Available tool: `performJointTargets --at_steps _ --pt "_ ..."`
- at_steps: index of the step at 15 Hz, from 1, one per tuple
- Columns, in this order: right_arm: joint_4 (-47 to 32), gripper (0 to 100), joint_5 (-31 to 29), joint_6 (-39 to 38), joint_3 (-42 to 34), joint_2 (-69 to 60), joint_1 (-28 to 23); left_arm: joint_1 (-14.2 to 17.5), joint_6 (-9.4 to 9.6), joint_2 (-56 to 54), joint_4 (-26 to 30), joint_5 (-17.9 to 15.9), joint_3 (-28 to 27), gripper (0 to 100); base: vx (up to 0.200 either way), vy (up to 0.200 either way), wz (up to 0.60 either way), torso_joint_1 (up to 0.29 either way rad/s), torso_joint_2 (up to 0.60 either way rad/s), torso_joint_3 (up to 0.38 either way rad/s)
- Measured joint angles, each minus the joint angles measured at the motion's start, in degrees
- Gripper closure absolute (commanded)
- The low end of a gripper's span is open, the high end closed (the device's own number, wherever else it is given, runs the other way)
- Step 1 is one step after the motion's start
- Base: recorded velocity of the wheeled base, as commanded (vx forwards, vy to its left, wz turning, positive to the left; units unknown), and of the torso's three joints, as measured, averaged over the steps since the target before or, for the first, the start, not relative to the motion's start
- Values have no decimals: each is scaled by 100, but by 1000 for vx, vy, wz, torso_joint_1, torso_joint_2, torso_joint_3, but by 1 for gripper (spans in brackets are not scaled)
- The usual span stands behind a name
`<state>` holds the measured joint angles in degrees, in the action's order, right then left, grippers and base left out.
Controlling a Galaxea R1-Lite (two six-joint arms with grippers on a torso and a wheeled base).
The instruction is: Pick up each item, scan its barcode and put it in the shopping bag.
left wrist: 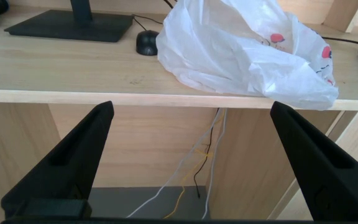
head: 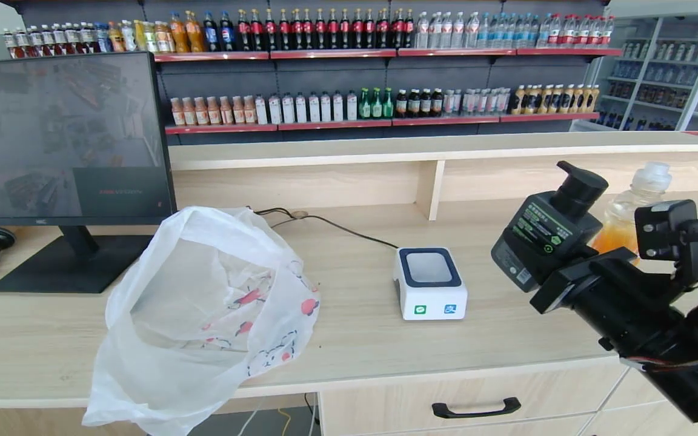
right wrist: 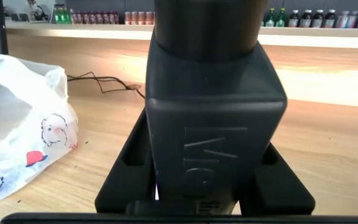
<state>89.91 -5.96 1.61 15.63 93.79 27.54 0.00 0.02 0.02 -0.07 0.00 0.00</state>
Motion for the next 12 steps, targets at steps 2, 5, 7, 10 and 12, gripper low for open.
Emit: performJointTargets --at_steps 2,5,7,10,12 --pt "4 100 -2 -46 27 78 -26 0 -12 0 0 0 0 0 -200 0 0 2 0 7" --pt "-2 100 -5 -66 83 173 -37 0 -7 0 0 0 0 0 -133 0 0 6 8 -2" --pt "0 100 0 -106 162 193 -41 0 -2 0 -6 0 0 0 0 0 0 0 0 0" --pt "-11 100 -2 -172 380 256 -41 0 -2 0 0 0 0 0 0 0 400 6 -2 2" --pt "17 100 -2 -183 471 300 -12 0 -2 0 0 0 0 0 0 0 600 2 2 2"
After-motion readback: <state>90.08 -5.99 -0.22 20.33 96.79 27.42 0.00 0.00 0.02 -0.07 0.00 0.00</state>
